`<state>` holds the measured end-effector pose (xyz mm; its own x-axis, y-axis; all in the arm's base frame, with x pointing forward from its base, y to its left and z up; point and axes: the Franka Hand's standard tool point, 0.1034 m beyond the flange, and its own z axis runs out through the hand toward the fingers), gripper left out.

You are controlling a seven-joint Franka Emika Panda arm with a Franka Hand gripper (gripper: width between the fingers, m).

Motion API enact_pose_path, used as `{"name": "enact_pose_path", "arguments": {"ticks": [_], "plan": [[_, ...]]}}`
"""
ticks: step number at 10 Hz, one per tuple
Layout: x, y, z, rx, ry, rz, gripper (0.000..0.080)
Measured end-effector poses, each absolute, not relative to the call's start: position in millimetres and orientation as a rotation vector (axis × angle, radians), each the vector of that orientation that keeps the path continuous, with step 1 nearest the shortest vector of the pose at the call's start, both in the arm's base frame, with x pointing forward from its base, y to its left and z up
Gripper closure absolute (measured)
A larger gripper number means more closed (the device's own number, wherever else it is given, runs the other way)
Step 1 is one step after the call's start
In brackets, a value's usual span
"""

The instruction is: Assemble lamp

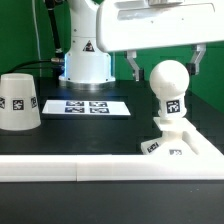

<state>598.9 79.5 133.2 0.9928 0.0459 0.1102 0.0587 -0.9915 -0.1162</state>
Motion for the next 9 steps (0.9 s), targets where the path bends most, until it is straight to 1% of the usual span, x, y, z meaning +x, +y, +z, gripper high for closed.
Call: {"name": "enact_pose_path", "arguments": {"ticks": [4,6,7,9], "plan": [[598.8,87.9,123.5,-3.015,-0.087,-0.143,0.0101],[598.5,88.4,122.0,-3.016,-0.079,-0.139,0.0101],[598.8,88.6,122.3,-3.015,-0.080,-0.140,0.0225],[598.8,88.4,122.3,-3.015,-0.080,-0.140,0.0223]]}}
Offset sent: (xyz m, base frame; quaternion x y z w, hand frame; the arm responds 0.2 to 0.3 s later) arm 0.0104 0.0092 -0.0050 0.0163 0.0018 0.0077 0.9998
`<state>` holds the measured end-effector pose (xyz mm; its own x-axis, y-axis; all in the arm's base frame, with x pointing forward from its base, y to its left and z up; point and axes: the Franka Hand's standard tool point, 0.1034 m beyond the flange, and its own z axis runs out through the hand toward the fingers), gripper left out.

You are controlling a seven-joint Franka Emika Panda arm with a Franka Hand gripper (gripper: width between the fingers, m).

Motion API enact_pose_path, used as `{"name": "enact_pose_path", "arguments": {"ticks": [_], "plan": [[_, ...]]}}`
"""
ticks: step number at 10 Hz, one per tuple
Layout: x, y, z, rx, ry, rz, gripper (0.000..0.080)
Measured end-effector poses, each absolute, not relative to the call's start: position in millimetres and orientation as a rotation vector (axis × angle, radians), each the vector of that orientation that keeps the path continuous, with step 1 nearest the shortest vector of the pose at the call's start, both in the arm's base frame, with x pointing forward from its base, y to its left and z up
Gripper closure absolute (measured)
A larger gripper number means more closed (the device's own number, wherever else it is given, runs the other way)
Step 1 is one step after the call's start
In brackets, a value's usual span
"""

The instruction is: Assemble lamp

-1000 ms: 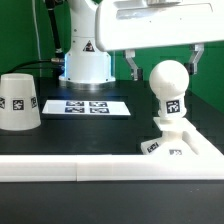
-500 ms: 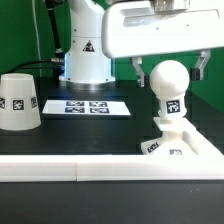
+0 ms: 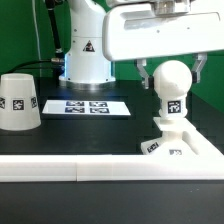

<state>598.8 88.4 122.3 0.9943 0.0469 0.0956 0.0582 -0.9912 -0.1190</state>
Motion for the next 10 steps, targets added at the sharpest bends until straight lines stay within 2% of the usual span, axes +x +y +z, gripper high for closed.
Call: {"name": "enact_pose_path", "arguments": {"ticks": [4,5,10], "plan": [[597.5,91.7,123.1,-3.013,0.076,-0.148,0.0223],[595.7,93.1,124.1,-3.000,0.317,-0.138,0.0222],[595.3,93.1,122.2,-2.859,0.947,-0.099,0.0222]]}}
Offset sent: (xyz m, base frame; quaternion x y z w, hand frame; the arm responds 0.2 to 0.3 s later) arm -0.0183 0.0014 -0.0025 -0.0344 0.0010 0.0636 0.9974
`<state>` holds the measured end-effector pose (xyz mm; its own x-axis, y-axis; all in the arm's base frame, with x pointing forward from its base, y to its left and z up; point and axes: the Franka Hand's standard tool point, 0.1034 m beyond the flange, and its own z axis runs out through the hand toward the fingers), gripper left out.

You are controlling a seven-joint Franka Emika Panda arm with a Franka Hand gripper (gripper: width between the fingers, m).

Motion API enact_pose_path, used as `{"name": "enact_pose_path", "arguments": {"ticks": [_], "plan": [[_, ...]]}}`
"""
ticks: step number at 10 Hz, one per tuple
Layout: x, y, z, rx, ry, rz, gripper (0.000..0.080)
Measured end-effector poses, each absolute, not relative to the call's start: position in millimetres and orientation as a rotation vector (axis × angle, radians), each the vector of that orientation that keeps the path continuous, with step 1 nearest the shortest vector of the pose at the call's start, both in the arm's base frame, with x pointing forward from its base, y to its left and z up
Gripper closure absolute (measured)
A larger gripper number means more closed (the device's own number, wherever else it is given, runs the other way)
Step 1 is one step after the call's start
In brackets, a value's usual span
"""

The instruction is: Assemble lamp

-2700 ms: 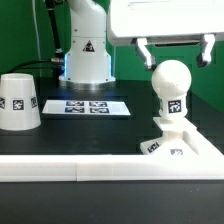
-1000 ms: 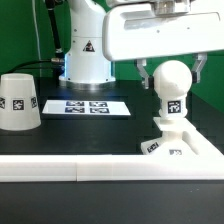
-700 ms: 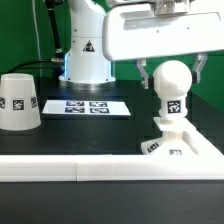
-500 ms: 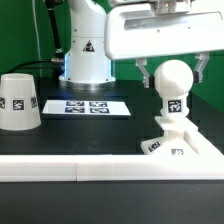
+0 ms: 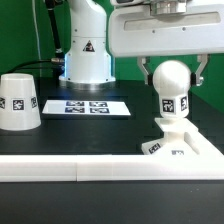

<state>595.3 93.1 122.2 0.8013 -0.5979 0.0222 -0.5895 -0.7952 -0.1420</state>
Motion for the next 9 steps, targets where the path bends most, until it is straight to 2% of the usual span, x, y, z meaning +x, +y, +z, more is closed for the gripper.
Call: {"name": "enact_pose_path", "arguments": {"ticks": [9], "plan": [[599.0,99.0,122.8,-2.411,1.682,0.029,0.0220]]}}
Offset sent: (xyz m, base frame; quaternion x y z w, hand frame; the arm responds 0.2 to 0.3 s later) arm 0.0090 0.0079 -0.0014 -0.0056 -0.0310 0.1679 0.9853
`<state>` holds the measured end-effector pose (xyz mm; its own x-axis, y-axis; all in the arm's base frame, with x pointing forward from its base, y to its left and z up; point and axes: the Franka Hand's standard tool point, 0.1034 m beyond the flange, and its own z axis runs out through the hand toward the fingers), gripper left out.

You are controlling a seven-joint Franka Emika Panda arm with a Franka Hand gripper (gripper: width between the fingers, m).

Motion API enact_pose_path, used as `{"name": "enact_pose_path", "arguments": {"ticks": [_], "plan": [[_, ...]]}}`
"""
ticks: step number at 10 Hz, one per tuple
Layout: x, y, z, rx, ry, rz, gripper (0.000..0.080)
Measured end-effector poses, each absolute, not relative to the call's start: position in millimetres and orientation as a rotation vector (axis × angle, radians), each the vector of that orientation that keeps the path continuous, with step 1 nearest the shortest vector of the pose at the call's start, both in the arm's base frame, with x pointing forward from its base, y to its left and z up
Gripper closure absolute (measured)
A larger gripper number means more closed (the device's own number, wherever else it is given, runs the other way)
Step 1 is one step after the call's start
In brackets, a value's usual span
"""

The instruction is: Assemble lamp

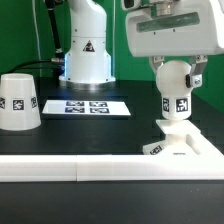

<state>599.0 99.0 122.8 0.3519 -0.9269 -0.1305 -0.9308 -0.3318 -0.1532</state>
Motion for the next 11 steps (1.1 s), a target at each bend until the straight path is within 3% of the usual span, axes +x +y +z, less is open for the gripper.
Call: {"name": "enact_pose_path", "arguments": {"ticks": [4,5,11], "plan": [[598.6,102.8,122.8,-2.276,1.848,0.060,0.0211],[598.2,103.3,122.7,-2.310,1.812,0.053,0.0125],[596.7,103.2,119.8,-2.695,1.175,-0.048,0.0100]]}}
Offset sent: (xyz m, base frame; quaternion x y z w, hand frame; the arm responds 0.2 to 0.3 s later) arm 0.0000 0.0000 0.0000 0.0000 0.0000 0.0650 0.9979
